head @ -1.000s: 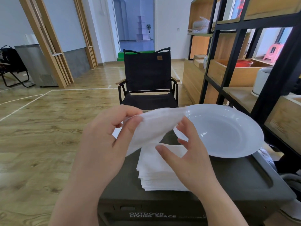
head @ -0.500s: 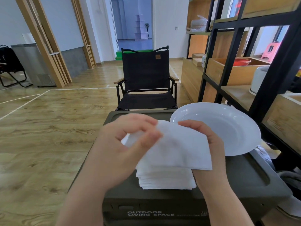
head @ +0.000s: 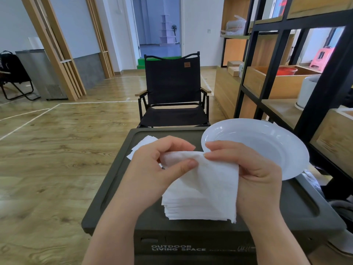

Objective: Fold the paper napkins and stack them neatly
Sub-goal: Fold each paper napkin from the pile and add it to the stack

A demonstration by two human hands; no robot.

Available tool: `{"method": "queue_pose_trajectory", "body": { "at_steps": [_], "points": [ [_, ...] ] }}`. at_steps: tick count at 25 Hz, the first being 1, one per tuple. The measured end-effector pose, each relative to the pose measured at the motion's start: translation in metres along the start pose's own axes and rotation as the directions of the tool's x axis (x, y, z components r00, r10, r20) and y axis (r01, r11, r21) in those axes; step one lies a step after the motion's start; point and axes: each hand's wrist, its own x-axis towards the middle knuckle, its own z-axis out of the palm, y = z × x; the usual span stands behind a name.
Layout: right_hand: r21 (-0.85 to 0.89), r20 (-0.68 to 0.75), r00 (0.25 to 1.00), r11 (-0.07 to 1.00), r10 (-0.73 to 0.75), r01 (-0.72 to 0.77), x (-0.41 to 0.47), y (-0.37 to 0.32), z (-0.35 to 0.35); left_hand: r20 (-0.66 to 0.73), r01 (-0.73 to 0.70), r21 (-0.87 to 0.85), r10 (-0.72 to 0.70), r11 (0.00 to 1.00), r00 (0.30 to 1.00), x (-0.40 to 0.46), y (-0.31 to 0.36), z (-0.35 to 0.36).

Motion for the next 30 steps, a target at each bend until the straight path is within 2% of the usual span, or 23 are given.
{"method": "queue_pose_trajectory", "body": {
  "at_steps": [3, 5, 6, 8, 9, 10, 12, 14, 18, 24, 27, 30],
  "points": [
    [0.008, -0.038, 0.998, 0.998, 0.056, -0.055, 0.000, 0.000, 0.002, -0.040, -0.011, -0.066, 0.008, 0.998, 0.999, -0.001, 0.000, -0.001],
    [0.140, -0.063, 0.971, 0.965, 0.231, -0.221, 0.004, 0.001, -0.003, -0.062, -0.026, -0.084, 0.021, 0.996, 0.998, -0.001, 0.001, -0.003],
    [0.209, -0.001, 0.946, 0.925, 0.325, -0.317, 0.006, 0.003, -0.007, -0.075, -0.033, -0.090, 0.026, 0.995, 0.997, -0.002, 0.001, -0.004],
    [0.247, 0.256, 0.863, 0.833, 0.436, -0.495, 0.008, 0.003, -0.014, -0.088, -0.046, -0.088, 0.038, 0.995, 0.995, -0.002, 0.000, -0.006],
    [0.197, 0.357, 0.831, 0.835, 0.427, -0.514, 0.007, 0.003, -0.015, -0.086, -0.054, -0.084, 0.047, 0.995, 0.995, -0.002, 0.000, -0.007],
    [0.127, 0.397, 0.822, 0.862, 0.409, -0.490, 0.005, 0.002, -0.013, -0.079, -0.063, -0.081, 0.057, 0.995, 0.995, -0.002, 0.000, -0.007],
    [0.063, 0.330, 0.852, 0.891, 0.406, -0.449, 0.003, -0.001, -0.007, -0.053, -0.077, -0.116, 0.071, 0.990, 0.996, -0.001, 0.002, -0.005],
    [0.112, 0.256, 0.871, 0.882, 0.418, -0.457, 0.002, -0.003, 0.001, -0.024, -0.084, -0.177, 0.082, 0.981, 0.996, -0.001, 0.004, -0.001],
    [0.138, 0.237, 0.862, 0.863, 0.447, -0.486, 0.002, -0.005, 0.008, -0.036, -0.115, -0.204, 0.110, 0.972, 0.993, 0.002, -0.001, 0.004],
    [0.226, 0.097, 0.831, 0.801, 0.547, -0.554, 0.000, 0.002, 0.004, -0.116, -0.089, -0.322, 0.053, 0.943, 0.992, 0.006, -0.009, 0.000],
    [0.283, 0.091, 0.782, 0.737, 0.617, -0.614, 0.001, 0.006, 0.001, -0.113, 0.049, -0.323, -0.090, 0.945, 0.990, 0.007, -0.009, 0.004],
    [0.234, 0.070, 0.699, 0.670, 0.711, -0.705, 0.001, 0.011, -0.001, -0.125, 0.213, -0.265, -0.252, 0.940, 0.960, 0.008, -0.009, 0.013]
  ]
}}
